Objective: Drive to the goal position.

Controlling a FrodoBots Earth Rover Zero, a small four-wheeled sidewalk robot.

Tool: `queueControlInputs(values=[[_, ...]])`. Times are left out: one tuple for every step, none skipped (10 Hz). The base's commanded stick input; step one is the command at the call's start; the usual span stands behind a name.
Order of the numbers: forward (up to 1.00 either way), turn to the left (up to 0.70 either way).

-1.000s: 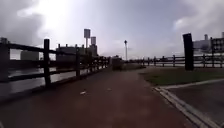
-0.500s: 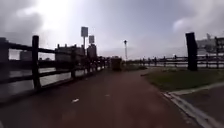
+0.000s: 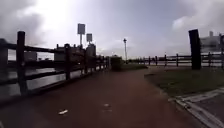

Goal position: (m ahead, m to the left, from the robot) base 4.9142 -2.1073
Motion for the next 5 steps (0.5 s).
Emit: queueControlInputs(values=[[0.89,-0.08],[0.89,-0.28],[0.89,-0.11],[0.89,0.0],[0.89,0.0]])
